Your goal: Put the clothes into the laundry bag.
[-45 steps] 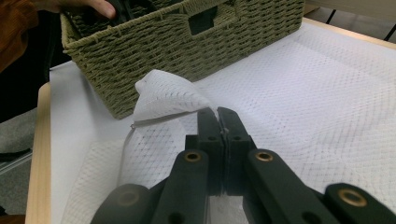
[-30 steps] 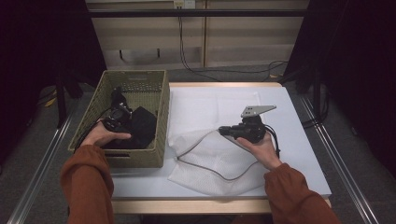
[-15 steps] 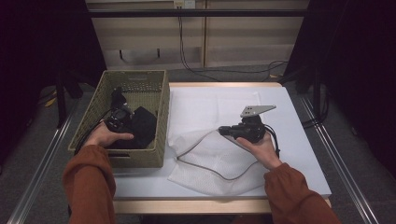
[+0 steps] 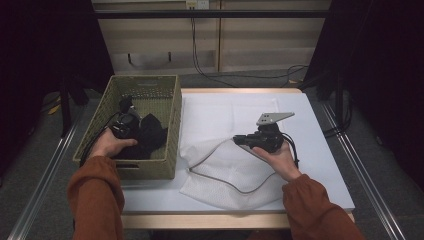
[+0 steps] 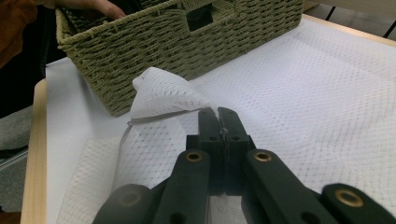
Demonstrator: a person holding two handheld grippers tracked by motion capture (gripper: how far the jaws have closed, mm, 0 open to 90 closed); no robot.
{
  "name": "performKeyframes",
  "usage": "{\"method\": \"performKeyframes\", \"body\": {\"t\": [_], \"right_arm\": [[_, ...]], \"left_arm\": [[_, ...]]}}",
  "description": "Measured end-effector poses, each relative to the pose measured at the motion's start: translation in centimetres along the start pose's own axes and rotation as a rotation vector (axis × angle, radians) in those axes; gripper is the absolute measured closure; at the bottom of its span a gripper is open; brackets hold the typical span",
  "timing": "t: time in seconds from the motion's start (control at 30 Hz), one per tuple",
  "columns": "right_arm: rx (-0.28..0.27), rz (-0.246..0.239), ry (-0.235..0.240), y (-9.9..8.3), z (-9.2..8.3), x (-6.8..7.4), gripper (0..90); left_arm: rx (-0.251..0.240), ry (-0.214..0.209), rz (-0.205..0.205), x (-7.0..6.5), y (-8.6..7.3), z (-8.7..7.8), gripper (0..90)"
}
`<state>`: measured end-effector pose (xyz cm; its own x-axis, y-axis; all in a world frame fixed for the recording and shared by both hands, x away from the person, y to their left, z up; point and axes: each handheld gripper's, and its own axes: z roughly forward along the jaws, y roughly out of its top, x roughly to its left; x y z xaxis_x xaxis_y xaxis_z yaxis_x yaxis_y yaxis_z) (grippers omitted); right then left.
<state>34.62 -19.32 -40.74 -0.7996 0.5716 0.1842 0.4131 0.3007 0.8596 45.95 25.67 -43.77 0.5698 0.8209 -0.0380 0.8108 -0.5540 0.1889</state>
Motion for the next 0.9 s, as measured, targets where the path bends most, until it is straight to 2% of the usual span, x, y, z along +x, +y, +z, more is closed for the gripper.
{"method": "performKeyframes", "body": {"t": [0.13,0.2,0.27,0.37,0.47,0.5,0.57,0.6,0.67,0.73,0.77,0.83,0.9], "right_arm": [[-0.004,0.004,0.005,0.0,0.0,-0.1,90.0],[-0.001,0.003,-0.001,0.0,0.0,-0.1,90.0],[0.000,0.002,0.000,-0.1,0.0,-0.1,90.0],[-0.004,-0.006,-0.004,0.0,-0.1,0.0,90.0],[-0.004,-0.007,-0.003,0.0,-0.1,0.0,90.0],[-0.005,-0.006,-0.003,0.0,0.0,0.0,90.0],[-0.002,-0.006,-0.004,0.0,0.0,0.0,90.0],[-0.004,-0.004,0.001,0.0,0.0,0.0,90.0],[-0.003,-0.005,-0.003,0.0,0.0,0.0,90.0],[-0.004,-0.005,-0.001,0.0,0.0,0.0,90.0],[-0.004,-0.005,-0.006,0.0,0.0,0.0,90.0],[-0.006,-0.006,-0.005,0.0,0.0,0.0,90.0],[-0.008,-0.007,-0.002,0.0,0.0,0.0,90.0]], "left_arm": [[-0.015,0.003,-0.002,0.0,0.0,-0.6,70.6],[-0.055,-0.005,-0.022,0.1,-0.1,-1.1,71.2],[-0.073,-0.010,-0.006,0.3,-0.2,-1.6,71.3],[-0.153,-0.007,-0.008,0.5,-0.5,-2.5,71.1],[-0.191,-0.005,-0.014,0.4,-0.6,-3.2,71.4],[-0.209,-0.006,0.001,0.4,-0.7,-3.4,71.5],[-0.234,0.011,-0.009,0.3,-0.9,-3.8,71.6],[-0.240,0.013,0.007,0.4,-1.1,-4.1,71.6],[-0.280,0.022,-0.010,0.2,-1.4,-4.5,71.6],[-0.302,0.028,-0.006,0.1,-1.7,-5.0,71.6],[-0.321,0.017,-0.002,0.2,-1.9,-5.4,71.6],[-0.380,0.013,-0.019,-0.1,-2.2,-5.8,71.6],[-0.397,0.022,-0.005,-0.3,-2.3,-6.3,71.6]]}}
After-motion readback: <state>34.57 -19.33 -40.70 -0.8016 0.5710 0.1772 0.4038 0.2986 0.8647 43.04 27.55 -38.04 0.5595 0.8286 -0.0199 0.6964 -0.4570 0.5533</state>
